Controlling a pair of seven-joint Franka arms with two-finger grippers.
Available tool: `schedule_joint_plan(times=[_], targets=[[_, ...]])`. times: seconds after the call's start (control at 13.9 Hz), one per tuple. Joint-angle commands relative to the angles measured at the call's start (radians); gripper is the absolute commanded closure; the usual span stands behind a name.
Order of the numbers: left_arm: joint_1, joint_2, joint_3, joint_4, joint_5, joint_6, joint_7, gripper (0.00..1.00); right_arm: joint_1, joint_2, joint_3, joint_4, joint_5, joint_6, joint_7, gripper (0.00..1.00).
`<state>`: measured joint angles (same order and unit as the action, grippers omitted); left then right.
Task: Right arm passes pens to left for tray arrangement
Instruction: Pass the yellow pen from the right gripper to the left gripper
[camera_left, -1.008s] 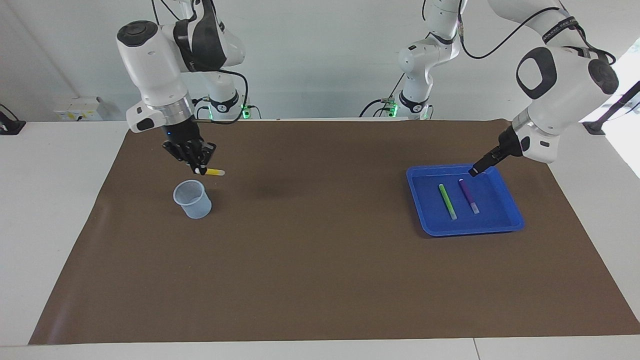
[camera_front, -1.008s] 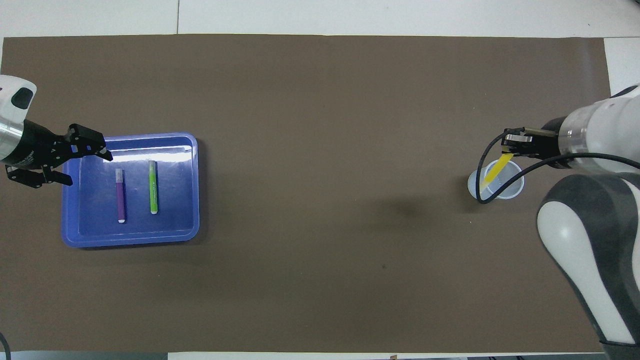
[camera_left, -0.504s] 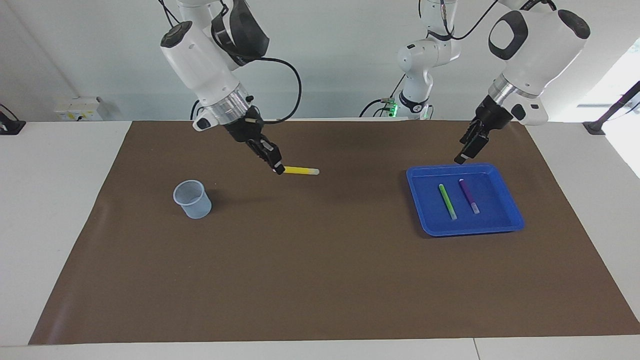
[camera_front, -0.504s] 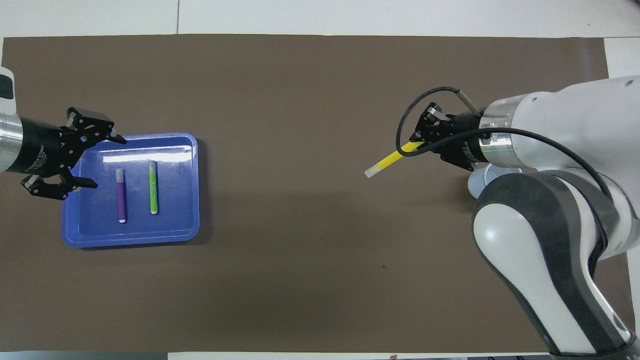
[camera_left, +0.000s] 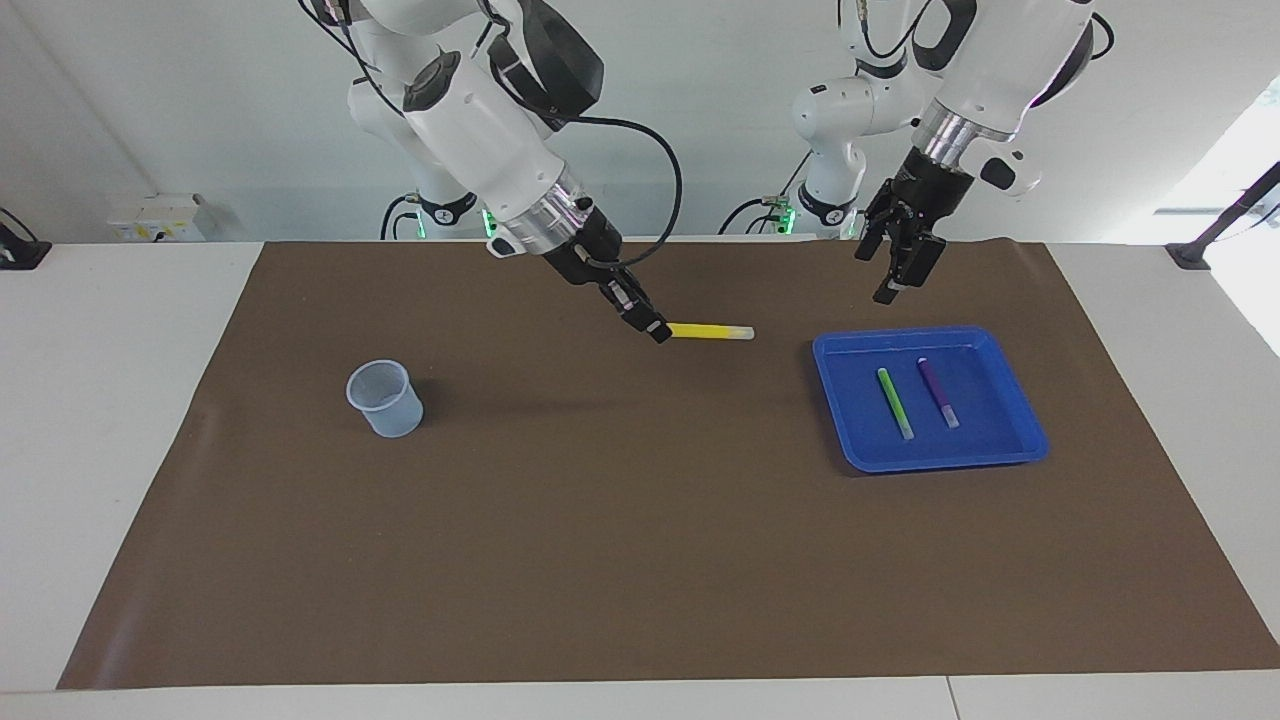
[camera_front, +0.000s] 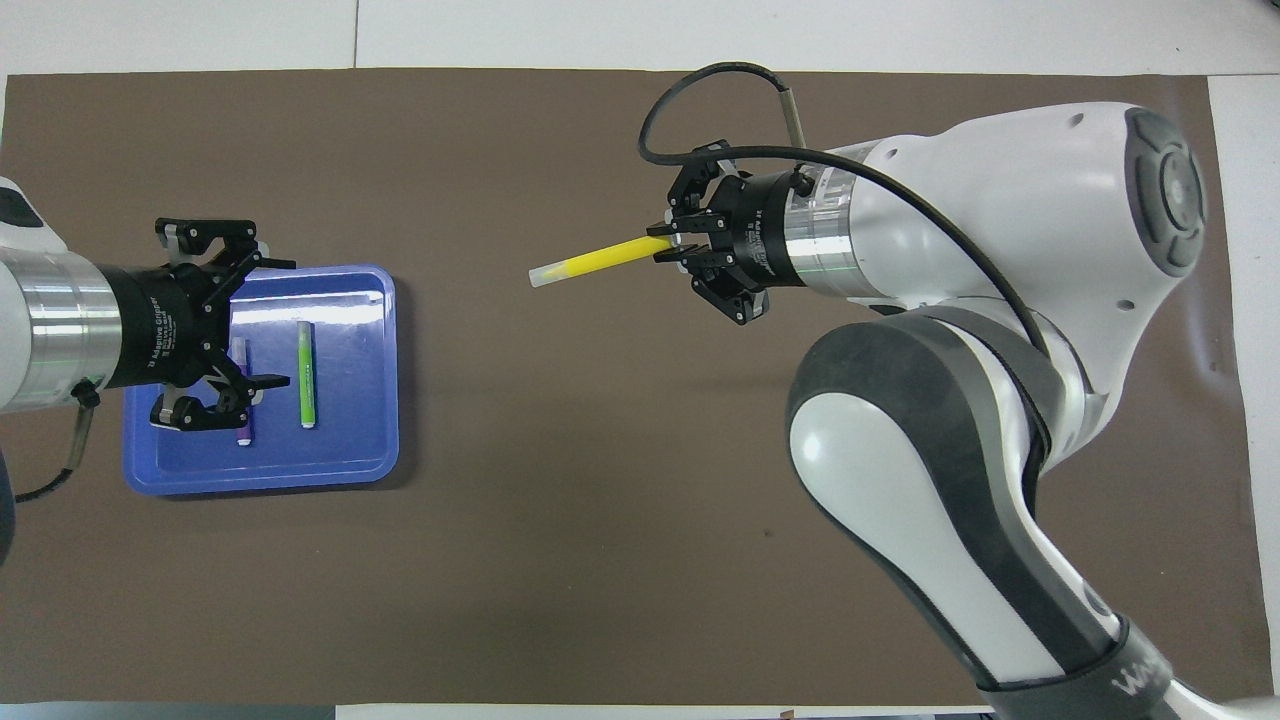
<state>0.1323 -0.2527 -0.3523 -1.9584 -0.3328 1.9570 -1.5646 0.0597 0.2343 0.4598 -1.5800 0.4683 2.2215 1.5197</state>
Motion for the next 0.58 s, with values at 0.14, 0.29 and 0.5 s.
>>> schedule_joint_plan(times=[0.14,0.29,0.5], targets=[[-0.028,-0.023,0.01,-0.028,-0.014,0.023,-0.122,0.0,-0.006,0.023,0.088,0.032,0.007,-0.009,0.037,1.0],[-0.087,-0.017,0.012,-0.016,-0.014,0.029,-0.272,0.0,0.002,0.023,0.103,0.032,0.007,-0.011,0.056,1.0],[-0.149,-0.016,0.009,0.0,0.015,0.022,-0.45,0.0,0.005,0.022,0.131,0.028,0.003,0.006,0.1,1.0]])
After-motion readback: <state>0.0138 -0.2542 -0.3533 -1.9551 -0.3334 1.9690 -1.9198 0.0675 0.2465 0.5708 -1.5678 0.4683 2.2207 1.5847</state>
